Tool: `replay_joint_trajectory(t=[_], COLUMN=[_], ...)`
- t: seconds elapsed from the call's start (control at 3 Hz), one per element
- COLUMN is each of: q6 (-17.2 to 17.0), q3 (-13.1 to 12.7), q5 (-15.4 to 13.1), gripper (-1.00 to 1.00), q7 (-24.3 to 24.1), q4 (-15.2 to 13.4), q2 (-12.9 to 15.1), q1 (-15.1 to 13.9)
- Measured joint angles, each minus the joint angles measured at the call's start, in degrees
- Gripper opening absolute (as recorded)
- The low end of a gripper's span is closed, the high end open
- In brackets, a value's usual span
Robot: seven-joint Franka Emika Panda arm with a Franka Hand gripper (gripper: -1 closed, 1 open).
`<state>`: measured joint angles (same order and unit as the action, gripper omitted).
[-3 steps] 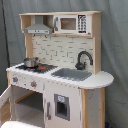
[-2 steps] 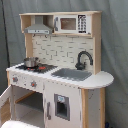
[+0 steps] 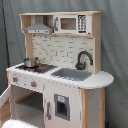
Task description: Play with the kitchen
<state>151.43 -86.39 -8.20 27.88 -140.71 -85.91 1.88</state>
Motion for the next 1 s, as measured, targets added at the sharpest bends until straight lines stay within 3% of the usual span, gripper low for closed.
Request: replay_joint_trajectory(t=[1.0], q6=[8.59], q3=[-1.67], q5=[0.00], gripper=[1.00], q7=[-16.69], q4=[1.74], q2=[-0.01], q1=[-5.26])
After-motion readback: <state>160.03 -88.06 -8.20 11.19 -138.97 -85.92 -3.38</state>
